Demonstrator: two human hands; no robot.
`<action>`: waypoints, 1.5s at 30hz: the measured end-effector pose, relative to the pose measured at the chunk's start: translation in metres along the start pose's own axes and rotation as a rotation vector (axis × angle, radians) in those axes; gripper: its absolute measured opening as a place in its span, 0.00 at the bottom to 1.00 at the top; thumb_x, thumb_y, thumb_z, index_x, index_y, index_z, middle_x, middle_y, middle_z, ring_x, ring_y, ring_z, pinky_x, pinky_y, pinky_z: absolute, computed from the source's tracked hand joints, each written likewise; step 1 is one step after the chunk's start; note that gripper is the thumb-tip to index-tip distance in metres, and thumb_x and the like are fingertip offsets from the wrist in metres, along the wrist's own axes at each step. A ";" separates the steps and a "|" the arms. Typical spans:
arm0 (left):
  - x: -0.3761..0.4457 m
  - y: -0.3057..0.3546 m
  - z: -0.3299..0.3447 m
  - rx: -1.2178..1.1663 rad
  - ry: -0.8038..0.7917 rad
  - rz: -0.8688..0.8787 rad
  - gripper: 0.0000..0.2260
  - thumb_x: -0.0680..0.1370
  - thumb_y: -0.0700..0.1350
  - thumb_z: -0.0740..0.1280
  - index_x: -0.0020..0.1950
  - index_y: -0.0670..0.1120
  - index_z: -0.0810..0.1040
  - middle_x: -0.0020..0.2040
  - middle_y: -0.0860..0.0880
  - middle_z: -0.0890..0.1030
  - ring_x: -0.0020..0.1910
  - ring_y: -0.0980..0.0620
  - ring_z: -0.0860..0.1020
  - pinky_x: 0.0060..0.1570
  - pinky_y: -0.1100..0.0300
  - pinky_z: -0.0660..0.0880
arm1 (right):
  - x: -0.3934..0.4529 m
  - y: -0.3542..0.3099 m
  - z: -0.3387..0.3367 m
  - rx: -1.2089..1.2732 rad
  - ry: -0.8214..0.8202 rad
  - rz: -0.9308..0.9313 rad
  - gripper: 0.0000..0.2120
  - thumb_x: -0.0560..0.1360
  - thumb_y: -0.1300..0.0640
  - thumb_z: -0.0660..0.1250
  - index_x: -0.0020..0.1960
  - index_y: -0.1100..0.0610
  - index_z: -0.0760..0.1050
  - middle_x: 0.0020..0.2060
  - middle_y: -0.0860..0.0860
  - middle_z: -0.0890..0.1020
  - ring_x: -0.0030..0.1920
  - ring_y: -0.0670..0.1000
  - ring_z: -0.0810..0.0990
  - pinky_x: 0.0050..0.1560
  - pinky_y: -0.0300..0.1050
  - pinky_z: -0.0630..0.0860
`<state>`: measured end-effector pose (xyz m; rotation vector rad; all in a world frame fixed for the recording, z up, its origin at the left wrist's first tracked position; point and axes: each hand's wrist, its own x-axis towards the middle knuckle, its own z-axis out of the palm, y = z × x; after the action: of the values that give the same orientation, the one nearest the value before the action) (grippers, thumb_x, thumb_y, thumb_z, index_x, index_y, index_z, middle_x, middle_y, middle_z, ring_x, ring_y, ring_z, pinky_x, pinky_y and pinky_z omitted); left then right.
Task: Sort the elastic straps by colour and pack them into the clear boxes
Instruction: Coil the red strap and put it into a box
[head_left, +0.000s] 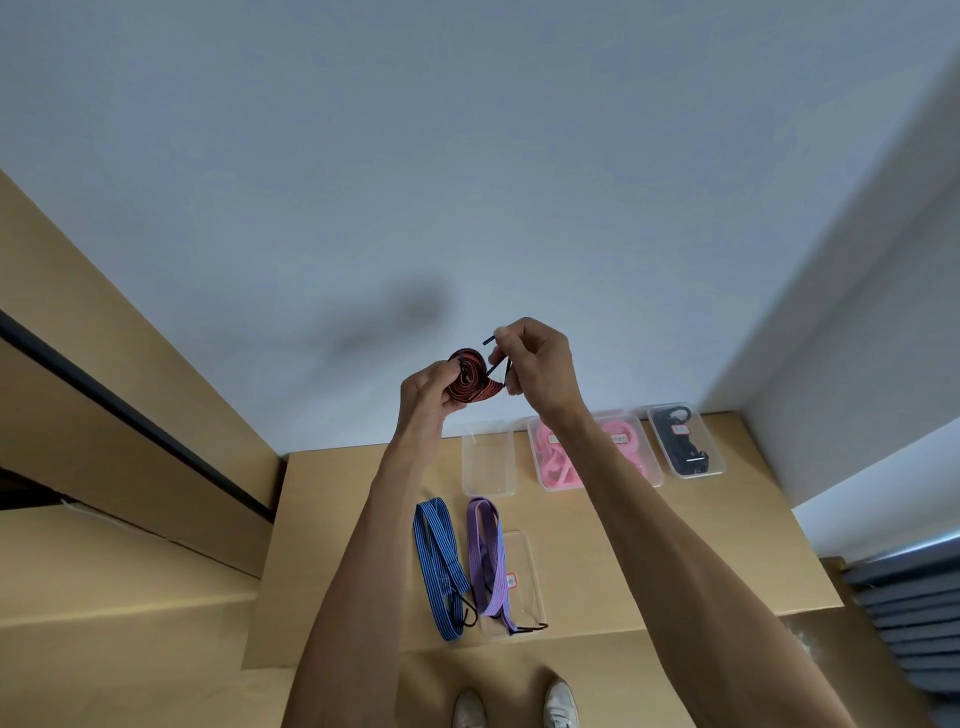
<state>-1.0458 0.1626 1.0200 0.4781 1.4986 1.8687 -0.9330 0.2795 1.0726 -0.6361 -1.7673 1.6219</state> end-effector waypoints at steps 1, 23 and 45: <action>0.000 0.002 0.002 -0.022 -0.009 -0.011 0.16 0.71 0.55 0.69 0.48 0.44 0.82 0.45 0.47 0.82 0.49 0.48 0.82 0.45 0.56 0.77 | 0.002 -0.001 0.000 -0.019 0.001 -0.005 0.12 0.81 0.55 0.65 0.41 0.58 0.79 0.35 0.56 0.84 0.23 0.54 0.75 0.26 0.42 0.72; 0.008 0.004 0.007 0.085 0.056 -0.002 0.10 0.68 0.58 0.71 0.40 0.52 0.85 0.42 0.51 0.85 0.44 0.53 0.83 0.39 0.59 0.78 | 0.006 -0.002 -0.001 -0.207 -0.022 -0.075 0.08 0.75 0.60 0.72 0.39 0.63 0.78 0.34 0.55 0.82 0.31 0.53 0.84 0.35 0.46 0.81; 0.004 0.011 -0.001 0.026 0.047 0.102 0.11 0.74 0.51 0.68 0.51 0.51 0.86 0.49 0.44 0.86 0.49 0.46 0.84 0.45 0.59 0.79 | 0.006 0.001 0.003 0.069 -0.215 0.242 0.07 0.75 0.59 0.71 0.53 0.58 0.82 0.41 0.53 0.86 0.38 0.49 0.82 0.42 0.41 0.76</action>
<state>-1.0524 0.1639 1.0292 0.5348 1.5570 1.9528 -0.9395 0.2819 1.0725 -0.6863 -1.8325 1.9706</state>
